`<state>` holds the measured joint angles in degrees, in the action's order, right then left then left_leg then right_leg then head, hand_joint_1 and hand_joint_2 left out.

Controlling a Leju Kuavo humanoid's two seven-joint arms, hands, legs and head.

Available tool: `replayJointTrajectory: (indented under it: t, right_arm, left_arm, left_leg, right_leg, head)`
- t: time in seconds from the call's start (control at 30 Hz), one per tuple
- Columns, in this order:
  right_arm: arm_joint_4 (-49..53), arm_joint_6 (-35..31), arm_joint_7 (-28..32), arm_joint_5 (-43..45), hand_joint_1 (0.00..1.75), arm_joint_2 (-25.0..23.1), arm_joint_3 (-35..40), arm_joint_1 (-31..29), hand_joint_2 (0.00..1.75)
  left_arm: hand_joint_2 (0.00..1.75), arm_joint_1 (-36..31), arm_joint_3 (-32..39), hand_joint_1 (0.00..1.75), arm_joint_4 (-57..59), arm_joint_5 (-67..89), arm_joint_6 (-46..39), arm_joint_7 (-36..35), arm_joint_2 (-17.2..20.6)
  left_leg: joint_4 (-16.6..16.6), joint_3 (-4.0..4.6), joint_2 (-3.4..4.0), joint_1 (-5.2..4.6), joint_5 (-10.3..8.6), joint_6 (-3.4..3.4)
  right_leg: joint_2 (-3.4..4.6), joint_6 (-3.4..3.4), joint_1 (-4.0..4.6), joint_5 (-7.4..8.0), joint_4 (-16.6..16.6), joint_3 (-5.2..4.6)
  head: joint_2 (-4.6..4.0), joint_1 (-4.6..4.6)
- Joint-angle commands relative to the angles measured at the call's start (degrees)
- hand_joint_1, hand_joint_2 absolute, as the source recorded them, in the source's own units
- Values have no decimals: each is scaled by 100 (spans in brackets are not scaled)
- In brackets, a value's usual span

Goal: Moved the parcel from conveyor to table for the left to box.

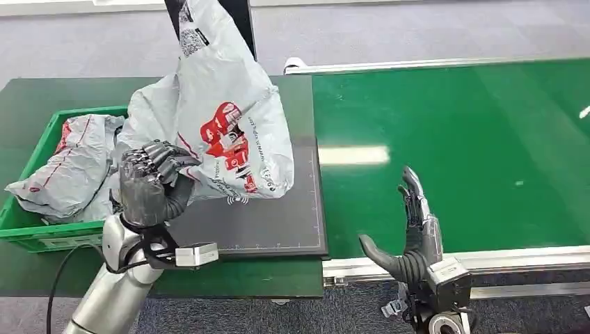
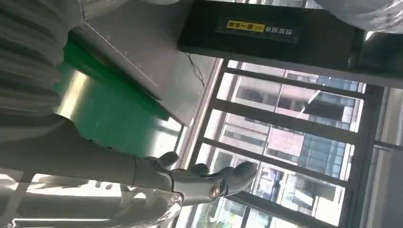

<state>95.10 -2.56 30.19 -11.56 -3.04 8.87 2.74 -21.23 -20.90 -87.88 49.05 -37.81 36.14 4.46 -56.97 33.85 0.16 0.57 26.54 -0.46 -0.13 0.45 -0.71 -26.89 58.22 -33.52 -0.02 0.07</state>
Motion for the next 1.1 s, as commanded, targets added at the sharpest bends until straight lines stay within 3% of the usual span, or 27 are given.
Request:
replayJointTrajectory:
  t: [0.03,0.2,0.33,0.43,0.7,1.1]
  right_arm:
    - [169,-168,15,-11,0,-118,-335,282,175]
    - [564,-261,122,-14,0,-182,-572,777,175]
    - [508,-126,59,8,0,-193,-661,602,175]
    - [445,-139,38,43,0,-132,-645,554,175]
    - [372,53,-2,66,0,-248,-650,402,175]
    - [280,142,-54,39,0,-242,-665,336,175]
  left_arm:
    - [175,204,1430,175,-1047,102,-219,158,-14]
    - [175,-471,2349,175,689,796,-107,-997,603]
    - [175,-1171,3026,175,3005,1530,-205,-1636,1470]
    - [175,-1393,3270,175,4178,2013,106,-2196,1741]
    - [175,-1003,3860,175,4453,2198,302,-2477,1881]
    - [175,-947,3894,175,4507,2283,379,-2500,1853]
  left_leg:
    - [0,-4,13,5,8,0]
    - [13,-20,-3,0,0,-4]
    - [18,-23,6,2,-7,-11]
    - [21,-27,25,-1,-4,-10]
    - [20,-38,68,7,6,-7]
    - [15,-12,41,6,3,-7]
  right_leg:
    - [14,-5,6,-2,-5,2]
    - [1,-10,0,-5,-6,15]
    - [5,-18,3,0,-3,7]
    - [21,-14,1,1,1,10]
    - [60,-15,11,1,-7,9]
    - [40,-14,10,1,-4,-6]
  head:
    - [0,0]
    - [0,-2]
    - [2,0]
    - [0,-2]
    - [0,0]
    - [0,0]
